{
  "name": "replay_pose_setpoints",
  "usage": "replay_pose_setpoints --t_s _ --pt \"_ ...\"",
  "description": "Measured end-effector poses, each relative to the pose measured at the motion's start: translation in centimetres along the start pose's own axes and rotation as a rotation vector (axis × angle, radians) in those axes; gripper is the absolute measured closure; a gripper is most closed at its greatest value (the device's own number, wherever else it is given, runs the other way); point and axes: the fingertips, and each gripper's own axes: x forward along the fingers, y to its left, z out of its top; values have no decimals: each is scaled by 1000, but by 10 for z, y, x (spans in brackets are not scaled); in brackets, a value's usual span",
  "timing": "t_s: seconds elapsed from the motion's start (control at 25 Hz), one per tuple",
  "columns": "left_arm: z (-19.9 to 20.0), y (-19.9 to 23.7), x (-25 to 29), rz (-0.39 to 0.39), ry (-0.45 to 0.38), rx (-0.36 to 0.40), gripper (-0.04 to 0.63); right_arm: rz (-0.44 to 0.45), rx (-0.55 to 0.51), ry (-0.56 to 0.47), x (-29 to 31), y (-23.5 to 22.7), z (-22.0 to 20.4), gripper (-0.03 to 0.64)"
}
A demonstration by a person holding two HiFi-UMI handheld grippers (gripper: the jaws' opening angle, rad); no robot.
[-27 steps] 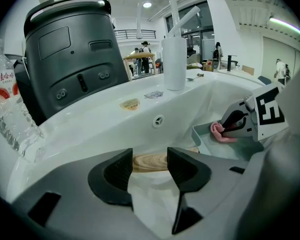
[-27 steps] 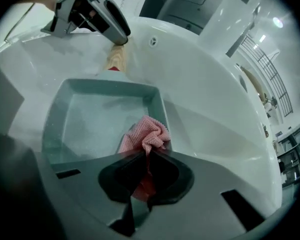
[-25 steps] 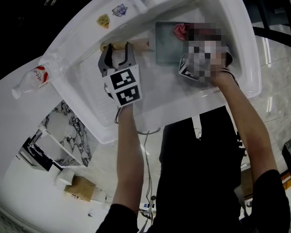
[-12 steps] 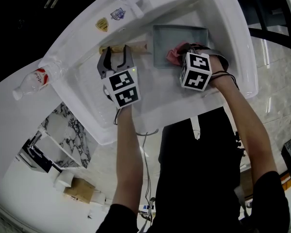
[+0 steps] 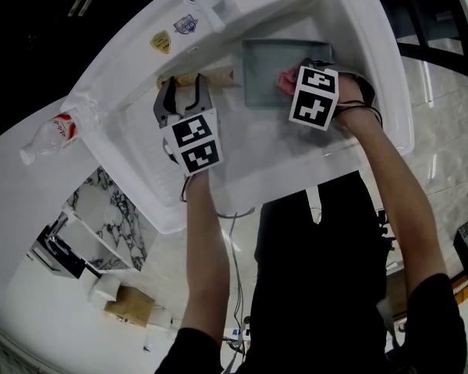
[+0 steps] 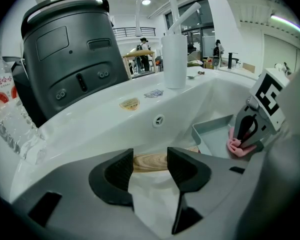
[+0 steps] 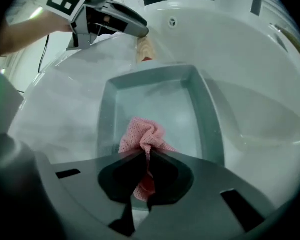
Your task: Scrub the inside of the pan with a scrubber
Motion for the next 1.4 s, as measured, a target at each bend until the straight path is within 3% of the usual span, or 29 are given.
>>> replay_pose_setpoints --t_s 0.12,0.24,0.4,0.52,0.68,0.88,1.12,1.28,1.4 --pt "0 -1 0 -2 2 1 368 -105 13 34 -2 -18 -2 577" --pt "0 0 1 -1 3 -1 368 -267 -5 85 -6 -43 -5 577" --pt "0 -1 1 2 0 -3 368 -523 -184 252 -12 -74 -16 588" --pt "0 -1 1 1 9 -5 368 -590 -302 361 -12 -74 -25 591" --pt "0 -1 1 3 12 -8 368 -481 -275 343 -7 -52 -31 589" --pt "0 -1 1 2 15 -8 370 -218 -241 354 0 -9 -38 589" --pt "0 -1 1 3 9 -8 370 69 -106 318 8 35 -36 580" --pt "0 -2 1 5 5 -5 370 127 -53 271 9 42 -26 580" --pt "0 -1 1 5 7 -4 370 169 6 151 9 44 -1 580"
